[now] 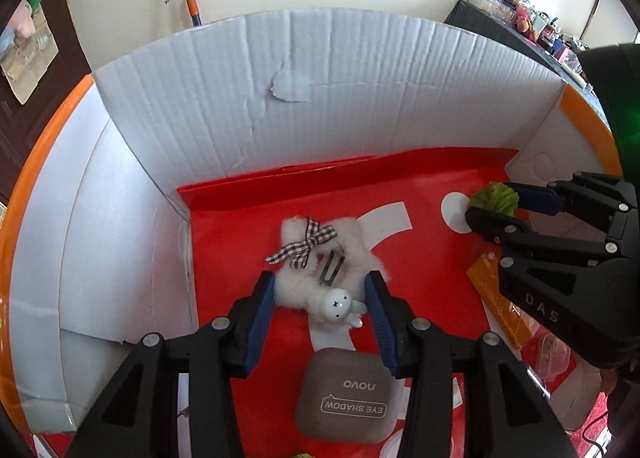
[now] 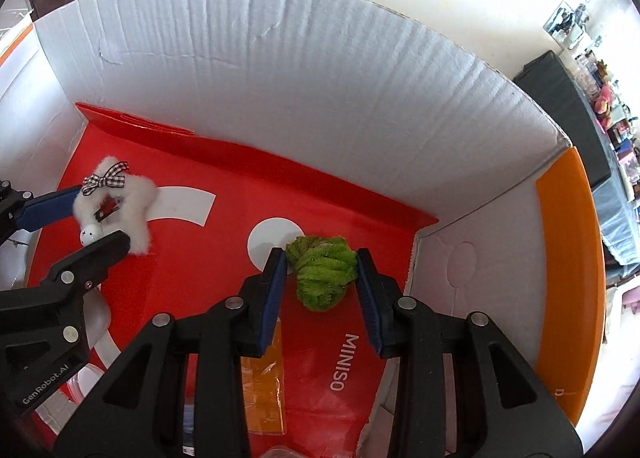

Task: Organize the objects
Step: 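Open the right tool off the green knitted toy while the left tool releases the white bunny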

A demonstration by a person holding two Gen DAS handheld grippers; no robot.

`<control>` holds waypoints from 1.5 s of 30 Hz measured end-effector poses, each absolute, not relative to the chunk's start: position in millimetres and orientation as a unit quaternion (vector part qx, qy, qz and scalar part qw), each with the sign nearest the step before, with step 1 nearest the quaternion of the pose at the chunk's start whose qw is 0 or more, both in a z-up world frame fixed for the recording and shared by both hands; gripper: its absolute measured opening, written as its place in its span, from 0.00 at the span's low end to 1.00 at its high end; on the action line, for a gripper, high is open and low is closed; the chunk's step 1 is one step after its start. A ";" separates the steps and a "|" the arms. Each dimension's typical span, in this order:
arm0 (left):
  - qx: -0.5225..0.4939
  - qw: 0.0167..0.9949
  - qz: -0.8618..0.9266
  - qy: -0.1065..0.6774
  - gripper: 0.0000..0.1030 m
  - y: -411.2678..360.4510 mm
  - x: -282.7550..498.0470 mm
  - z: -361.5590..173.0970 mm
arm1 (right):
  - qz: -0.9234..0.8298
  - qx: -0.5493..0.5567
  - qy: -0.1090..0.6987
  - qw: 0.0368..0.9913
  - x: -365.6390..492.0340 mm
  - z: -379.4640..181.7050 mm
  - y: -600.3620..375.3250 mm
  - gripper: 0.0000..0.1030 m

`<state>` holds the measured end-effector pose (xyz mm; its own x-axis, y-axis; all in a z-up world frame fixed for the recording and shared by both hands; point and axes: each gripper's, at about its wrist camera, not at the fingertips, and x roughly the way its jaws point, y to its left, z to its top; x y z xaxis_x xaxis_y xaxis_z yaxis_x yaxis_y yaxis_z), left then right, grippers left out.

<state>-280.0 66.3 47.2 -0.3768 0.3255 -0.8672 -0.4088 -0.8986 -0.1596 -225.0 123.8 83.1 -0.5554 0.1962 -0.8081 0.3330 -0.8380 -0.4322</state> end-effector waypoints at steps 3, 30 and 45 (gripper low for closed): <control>-0.513 0.221 0.828 0.041 0.48 65.6 -279.5 46.3 | -0.835 0.471 0.282 0.042 -223.5 83.2 124.5 0.33; -0.511 0.223 0.830 0.039 0.49 63.3 -286.5 52.8 | -0.834 0.463 0.296 0.055 -239.7 85.0 147.0 0.45; -0.503 0.217 0.835 0.043 0.55 65.2 -280.3 58.2 | -0.846 0.444 0.286 0.066 -229.9 99.8 155.9 0.45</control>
